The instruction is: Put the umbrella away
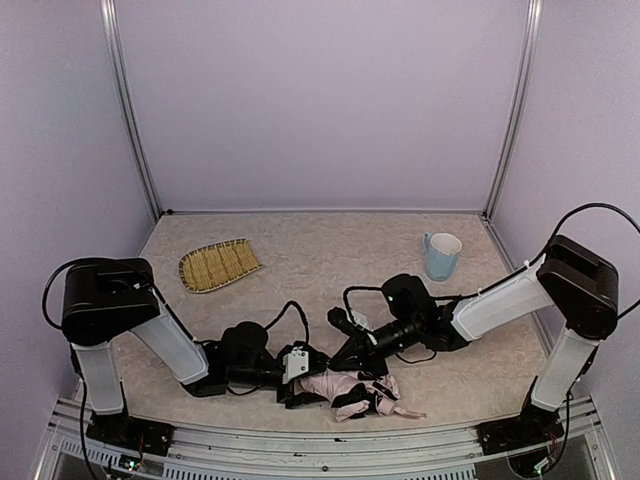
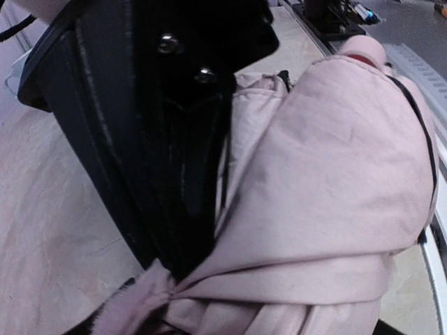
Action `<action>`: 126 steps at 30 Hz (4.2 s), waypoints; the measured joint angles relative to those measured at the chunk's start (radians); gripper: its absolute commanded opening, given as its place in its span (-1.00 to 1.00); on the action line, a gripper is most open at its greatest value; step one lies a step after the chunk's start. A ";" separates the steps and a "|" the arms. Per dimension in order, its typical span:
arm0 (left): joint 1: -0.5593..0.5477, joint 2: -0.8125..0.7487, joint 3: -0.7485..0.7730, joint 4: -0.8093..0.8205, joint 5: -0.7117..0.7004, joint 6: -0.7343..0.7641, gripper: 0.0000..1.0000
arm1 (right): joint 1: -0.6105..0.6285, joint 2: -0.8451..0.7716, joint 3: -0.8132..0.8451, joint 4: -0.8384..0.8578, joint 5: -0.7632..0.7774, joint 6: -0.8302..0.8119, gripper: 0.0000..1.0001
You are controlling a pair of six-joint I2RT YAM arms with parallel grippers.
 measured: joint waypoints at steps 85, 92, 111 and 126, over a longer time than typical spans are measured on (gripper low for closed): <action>0.273 -0.117 0.304 -0.729 -0.034 -0.808 0.15 | 0.407 -0.127 -0.082 -0.222 0.996 -0.421 -1.00; 0.237 -0.074 0.399 -0.840 -0.176 -0.816 0.18 | 0.410 -0.169 -0.079 -0.290 0.927 -0.428 -1.00; -0.038 -0.660 -0.129 -0.387 -0.221 -0.055 0.54 | 0.159 0.132 0.350 -0.873 0.167 -0.438 -1.00; -0.124 -0.739 -0.087 -0.572 -0.116 0.141 0.55 | 0.040 0.313 0.477 -1.080 -0.167 -0.423 -1.00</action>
